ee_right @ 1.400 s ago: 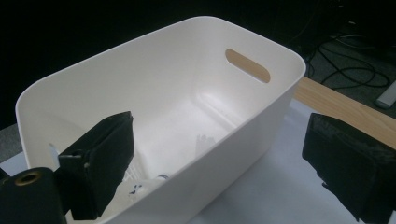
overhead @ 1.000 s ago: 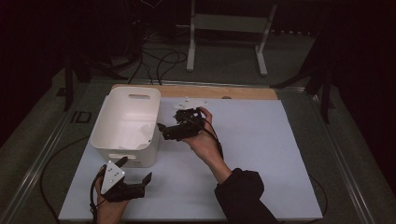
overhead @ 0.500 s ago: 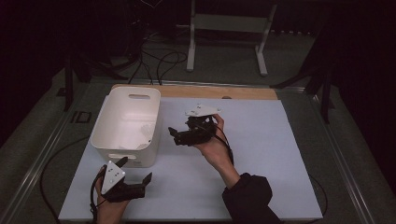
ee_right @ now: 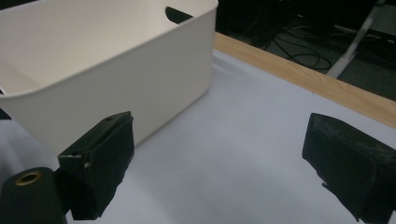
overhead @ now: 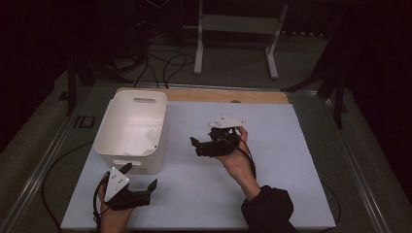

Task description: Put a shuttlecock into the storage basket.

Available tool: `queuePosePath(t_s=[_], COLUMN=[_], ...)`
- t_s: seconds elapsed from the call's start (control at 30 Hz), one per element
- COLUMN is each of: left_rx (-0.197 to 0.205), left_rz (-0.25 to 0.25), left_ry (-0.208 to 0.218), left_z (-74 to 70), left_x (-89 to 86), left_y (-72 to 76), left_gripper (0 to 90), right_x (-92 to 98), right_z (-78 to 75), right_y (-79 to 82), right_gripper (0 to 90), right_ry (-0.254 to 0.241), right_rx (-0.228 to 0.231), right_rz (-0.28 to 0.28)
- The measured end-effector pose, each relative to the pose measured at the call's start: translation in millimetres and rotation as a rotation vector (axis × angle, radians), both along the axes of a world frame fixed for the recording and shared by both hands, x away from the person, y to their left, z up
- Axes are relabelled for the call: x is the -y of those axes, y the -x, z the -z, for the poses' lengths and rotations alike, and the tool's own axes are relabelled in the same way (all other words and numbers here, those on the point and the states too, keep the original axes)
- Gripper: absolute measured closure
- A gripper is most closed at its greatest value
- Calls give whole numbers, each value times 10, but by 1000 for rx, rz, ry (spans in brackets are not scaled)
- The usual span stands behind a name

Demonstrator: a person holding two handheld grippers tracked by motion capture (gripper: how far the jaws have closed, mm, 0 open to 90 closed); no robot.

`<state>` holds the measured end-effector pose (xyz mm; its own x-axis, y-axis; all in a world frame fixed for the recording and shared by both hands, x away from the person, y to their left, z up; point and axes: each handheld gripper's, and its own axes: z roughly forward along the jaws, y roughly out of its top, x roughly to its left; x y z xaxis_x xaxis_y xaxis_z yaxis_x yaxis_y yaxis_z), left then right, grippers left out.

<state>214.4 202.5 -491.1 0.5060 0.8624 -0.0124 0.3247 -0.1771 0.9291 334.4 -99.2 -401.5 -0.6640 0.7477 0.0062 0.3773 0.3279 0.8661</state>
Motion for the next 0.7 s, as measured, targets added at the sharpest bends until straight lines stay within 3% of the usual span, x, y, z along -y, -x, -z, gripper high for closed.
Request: queuePosePath(t_s=[0.27,0.47,0.7], left_rx=[-1,-1,3], left_rz=[-1,-11,-24], left_ry=[2,18,49], left_z=[0,-12,-39], left_x=[-6,-38,-94], left_y=[-2,-3,16], left_gripper=[1,1,1], right_x=[240,496,763], right_z=[73,122,187], right_y=[87,199,363], right_gripper=[81,80,81], right_ry=[8,-15,27], right_rx=[0,4,33], right_rz=[50,93,141])
